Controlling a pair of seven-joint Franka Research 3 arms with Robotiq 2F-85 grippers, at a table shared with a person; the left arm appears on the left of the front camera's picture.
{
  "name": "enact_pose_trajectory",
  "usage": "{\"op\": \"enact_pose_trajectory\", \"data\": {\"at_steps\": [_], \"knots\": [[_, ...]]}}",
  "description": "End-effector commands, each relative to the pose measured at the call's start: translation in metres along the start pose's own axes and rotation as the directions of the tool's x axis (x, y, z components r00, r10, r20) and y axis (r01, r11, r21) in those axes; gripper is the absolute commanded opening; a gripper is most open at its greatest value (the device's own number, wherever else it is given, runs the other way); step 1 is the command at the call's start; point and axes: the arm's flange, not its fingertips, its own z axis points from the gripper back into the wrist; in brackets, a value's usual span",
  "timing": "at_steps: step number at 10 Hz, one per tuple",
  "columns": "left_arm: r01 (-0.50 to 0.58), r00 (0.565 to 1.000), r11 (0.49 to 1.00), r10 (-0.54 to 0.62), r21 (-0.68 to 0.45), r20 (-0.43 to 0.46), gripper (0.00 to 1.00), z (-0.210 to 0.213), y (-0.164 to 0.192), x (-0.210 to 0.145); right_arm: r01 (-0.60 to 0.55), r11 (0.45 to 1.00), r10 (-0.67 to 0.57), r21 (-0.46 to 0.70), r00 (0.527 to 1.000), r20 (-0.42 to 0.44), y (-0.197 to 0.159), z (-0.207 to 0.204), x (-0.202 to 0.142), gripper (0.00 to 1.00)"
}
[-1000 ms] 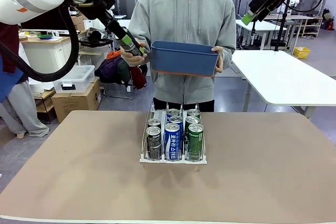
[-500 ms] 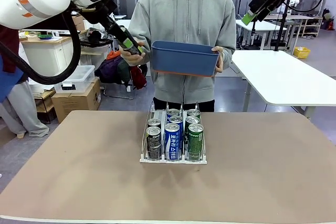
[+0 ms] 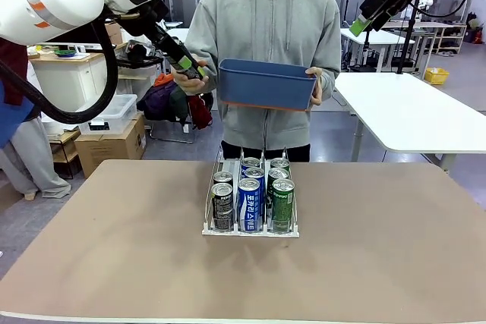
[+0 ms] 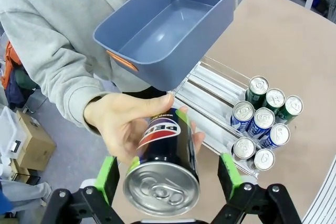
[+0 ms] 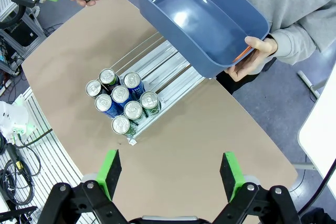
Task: Fill the beverage cans into the dispenser.
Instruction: Pick up the Pepsi coke handed by the human.
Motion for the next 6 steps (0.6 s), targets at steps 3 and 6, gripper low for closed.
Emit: {"op": "enact_pose_trajectory", "data": {"at_steps": [3,6], "knots": [[-0.019,1.000,1.000,0.020,0.007,-0.019,0.41,0.0005,0.0008,-0.0005,0.001,1.000,-0.001,0.005,1.000,-0.007,0.0005,0.0011,-0.0011,1.00],[-0.039,0.998,0.999,0.040,0.025,-0.045,0.00,-0.0012,0.0021,-0.0012,0.001,1.000,-0.001,0.005,1.000,-0.007,0.0005,0.0011,-0.0011,1.00]]}}
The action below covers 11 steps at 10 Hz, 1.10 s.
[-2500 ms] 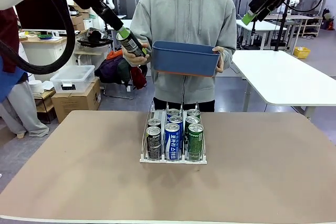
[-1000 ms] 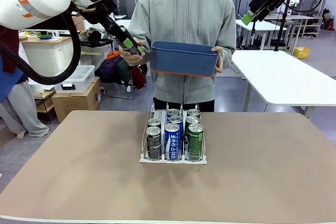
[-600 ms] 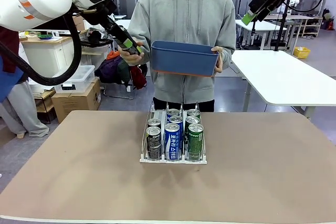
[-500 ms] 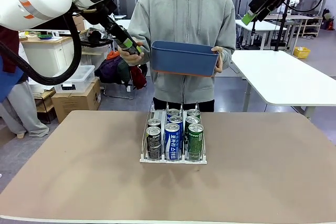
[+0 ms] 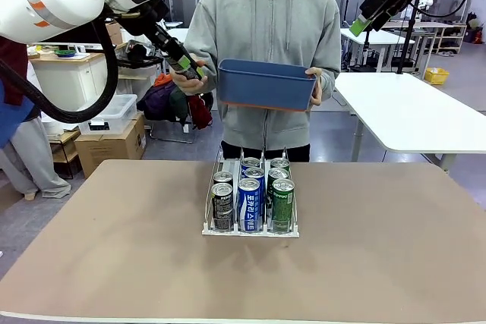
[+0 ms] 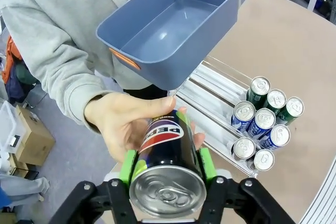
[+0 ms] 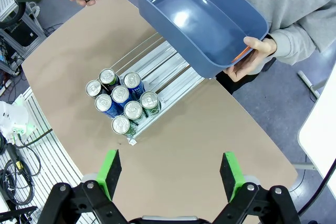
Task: Fill the beverage cans into the dispenser.
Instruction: Pick up the Pepsi coke handed by the human.
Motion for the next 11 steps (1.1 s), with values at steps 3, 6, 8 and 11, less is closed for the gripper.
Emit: {"op": "enact_pose_trajectory", "data": {"at_steps": [3,6,8,11], "knots": [[-0.045,0.998,0.999,0.045,0.012,-0.039,0.00,0.003,0.003,-0.004,0.001,1.000,-0.001,0.005,1.000,-0.007,0.001,0.001,-0.001,1.00],[-0.062,0.997,0.998,0.063,0.012,-0.036,0.00,0.008,0.004,-0.006,0.001,1.000,-0.001,0.005,1.000,-0.007,0.001,0.001,-0.001,1.00],[-0.054,0.998,0.998,0.054,0.018,0.013,0.00,0.011,0.000,-0.001,0.001,1.000,-0.001,0.005,1.000,-0.007,0.001,0.001,-0.001,1.00],[-0.045,0.999,0.999,0.045,0.002,-0.020,0.00,0.002,0.001,-0.002,0.001,1.000,-0.001,0.005,1.000,-0.007,0.001,0.001,-0.001,1.00]]}}
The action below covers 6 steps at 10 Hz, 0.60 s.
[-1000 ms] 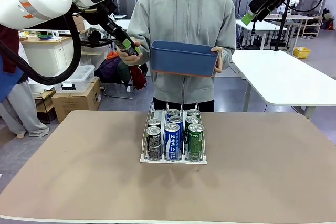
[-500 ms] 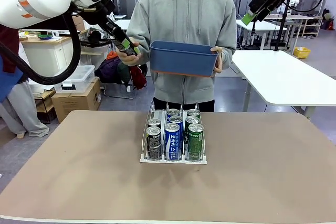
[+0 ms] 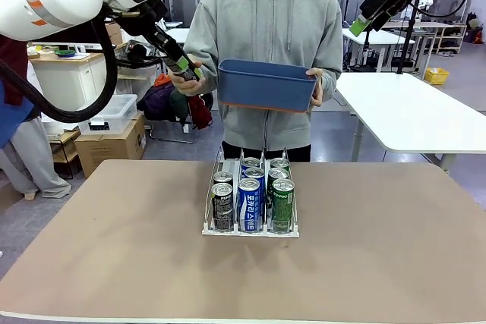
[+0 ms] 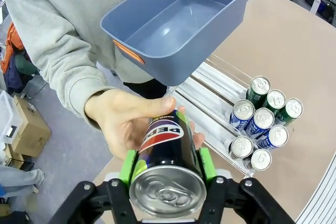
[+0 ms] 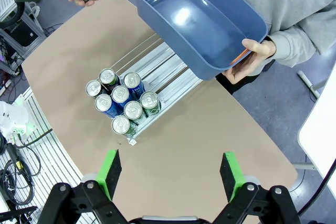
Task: Fill the beverage cans into the dispenser.
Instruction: Place the picked Pepsi coke in the line of the Automatic Can Dispenser with the same cans.
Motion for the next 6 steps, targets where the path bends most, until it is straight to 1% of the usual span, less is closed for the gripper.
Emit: {"op": "enact_pose_trajectory", "data": {"at_steps": [1,6], "knots": [[-0.002,1.000,1.000,0.002,0.002,-0.001,0.00,0.0014,0.0013,-0.0010,0.001,1.000,-0.001,0.005,1.000,-0.007,0.0005,0.0011,-0.0011,1.00],[-0.002,1.000,1.000,0.002,0.002,-0.001,0.00,0.0014,0.0013,-0.0010,0.001,1.000,-0.001,0.005,1.000,-0.007,0.0005,0.0011,-0.0011,1.00]]}}
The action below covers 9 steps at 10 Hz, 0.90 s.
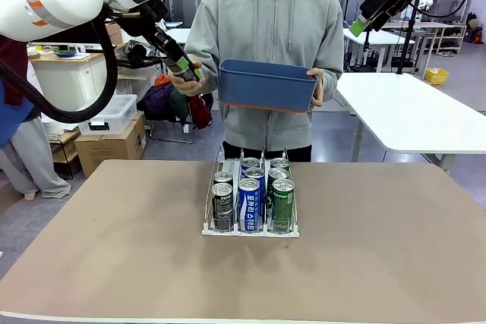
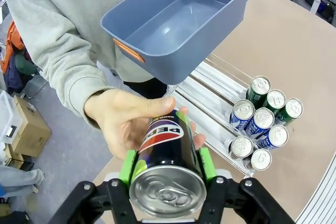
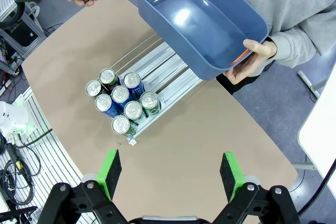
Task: Fill the beverage cans into the dispenser.
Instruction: Place the picked Pepsi coke in the line of the Automatic Can Dispenser with the same cans.
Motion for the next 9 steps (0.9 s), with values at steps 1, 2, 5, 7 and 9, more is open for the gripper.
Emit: {"op": "enact_pose_trajectory", "data": {"at_steps": [1,2,5,7,9], "knots": [[-0.002,1.000,1.000,0.002,0.002,0.000,0.00,0.0016,0.0013,-0.0009,0.001,1.000,-0.001,0.005,1.000,-0.007,0.0005,0.0011,-0.0011,1.00],[-0.002,1.000,1.000,0.002,0.002,0.000,0.00,0.0016,0.0013,-0.0009,0.001,1.000,-0.001,0.005,1.000,-0.007,0.0005,0.0011,-0.0011,1.00],[-0.002,1.000,1.000,0.002,0.002,0.000,0.00,0.0016,0.0013,-0.0009,0.001,1.000,-0.001,0.005,1.000,-0.007,0.0005,0.0011,-0.0011,1.00],[-0.002,1.000,1.000,0.002,0.002,0.000,0.00,0.0016,0.0013,-0.0009,0.001,1.000,-0.001,0.005,1.000,-0.007,0.0005,0.0011,-0.0011,1.00],[-0.002,1.000,1.000,0.002,0.002,0.000,0.00,0.0016,0.0013,-0.0009,0.001,1.000,-0.001,0.005,1.000,-0.007,0.0005,0.0011,-0.0011,1.00]]}}
